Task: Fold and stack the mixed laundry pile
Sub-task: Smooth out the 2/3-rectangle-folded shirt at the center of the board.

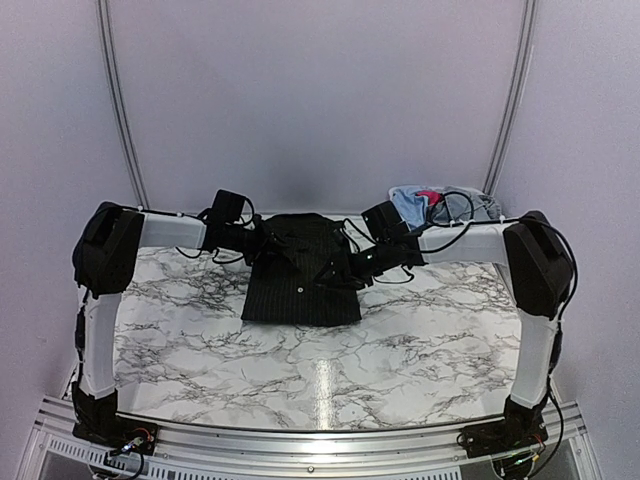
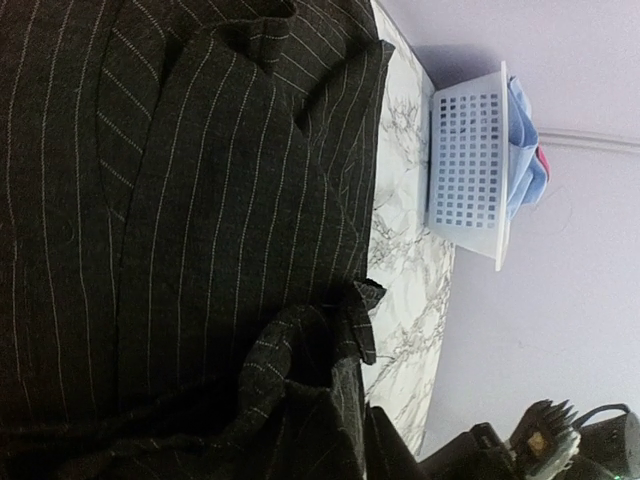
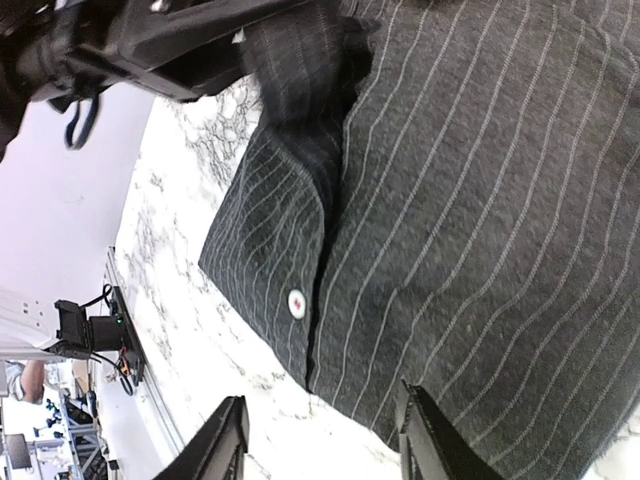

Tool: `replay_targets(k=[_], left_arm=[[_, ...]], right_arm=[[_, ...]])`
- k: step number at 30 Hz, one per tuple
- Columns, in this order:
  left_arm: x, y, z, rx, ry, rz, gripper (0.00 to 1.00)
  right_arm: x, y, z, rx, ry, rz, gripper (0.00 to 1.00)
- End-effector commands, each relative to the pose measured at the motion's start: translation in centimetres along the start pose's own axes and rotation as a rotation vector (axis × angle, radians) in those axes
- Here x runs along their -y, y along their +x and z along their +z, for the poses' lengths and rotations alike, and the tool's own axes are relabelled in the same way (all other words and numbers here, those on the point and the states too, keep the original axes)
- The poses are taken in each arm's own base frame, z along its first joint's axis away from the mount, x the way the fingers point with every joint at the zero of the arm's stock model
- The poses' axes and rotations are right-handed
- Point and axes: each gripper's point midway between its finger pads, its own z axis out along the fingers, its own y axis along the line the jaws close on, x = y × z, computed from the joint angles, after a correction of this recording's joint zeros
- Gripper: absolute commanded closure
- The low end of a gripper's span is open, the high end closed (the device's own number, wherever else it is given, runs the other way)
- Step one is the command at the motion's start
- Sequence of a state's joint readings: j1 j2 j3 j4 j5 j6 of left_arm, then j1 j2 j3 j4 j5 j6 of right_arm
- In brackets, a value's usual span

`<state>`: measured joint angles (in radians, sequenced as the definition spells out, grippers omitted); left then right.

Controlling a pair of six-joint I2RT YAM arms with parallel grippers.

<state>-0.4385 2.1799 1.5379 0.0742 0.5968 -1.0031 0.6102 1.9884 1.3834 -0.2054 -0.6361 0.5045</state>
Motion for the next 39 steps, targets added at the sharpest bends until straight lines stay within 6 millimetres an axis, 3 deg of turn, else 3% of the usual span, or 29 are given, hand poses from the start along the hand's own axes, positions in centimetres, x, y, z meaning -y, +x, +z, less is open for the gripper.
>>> replay_targets(k=[1,4,7,11,15,19,24,29,32,35,37,39], left_arm=[[1.8,-1.8,0.6,0.038,0.043,0.056,0.63],[2.9,-3.0,0.5,0.053,0.002,0.139,0.38],[5.0,-4.2,-1.8,0.098,-0.056,0.263,0.03],[6.0,-5.2,-7.1,0.211,-0.092,0.309,0.01],[5.7,-3.5,-9.2,0.203,-0.032,0.317,0.01],[5.1,-0.5,-9.1,0.143,0.041,0.322,0.01],[4.0,2.3,-7.6,0.077,0.086,0.314,0.01],[-0.4,4.5,-4.3,-0.005,0.019,0.238,0.01],[-3.3,5.0,-2.9,-0.030,-0.022,0.181,0.01],[-6.4,5.2,-2.1,-0.036,-0.102,0.148,0.01],[-8.2,5.1,-1.8,-0.039,-0.159,0.144,0.01],[-8.7,4.7,-1.9,-0.033,-0.176,0.149,0.01]], right_arm=[[-1.1,-0.9,-1.9,0.038,0.003,-0.053,0.50],[-2.9,-1.9,-2.3,0.061,-0.057,-0.104,0.47],[-5.7,-2.9,-1.9,0.072,-0.147,-0.159,0.43],[-8.1,-3.6,-0.1,0.047,-0.281,-0.185,0.42],[-8.5,-4.9,1.4,0.049,-0.399,-0.172,0.40],[-6.9,-5.6,2.6,0.036,-0.483,-0.090,0.38],[-2.1,-6.2,4.8,0.044,-0.421,0.018,0.37],[3.6,-3.7,8.2,-0.019,-0.298,0.141,0.37],[5.4,-2.2,9.2,-0.039,-0.274,0.199,0.37],[5.8,-1.7,9.3,-0.042,-0.263,0.206,0.37],[4.5,-2.4,8.7,-0.032,-0.280,0.169,0.37],[2.4,-3.7,7.5,-0.009,-0.299,0.107,0.36]])
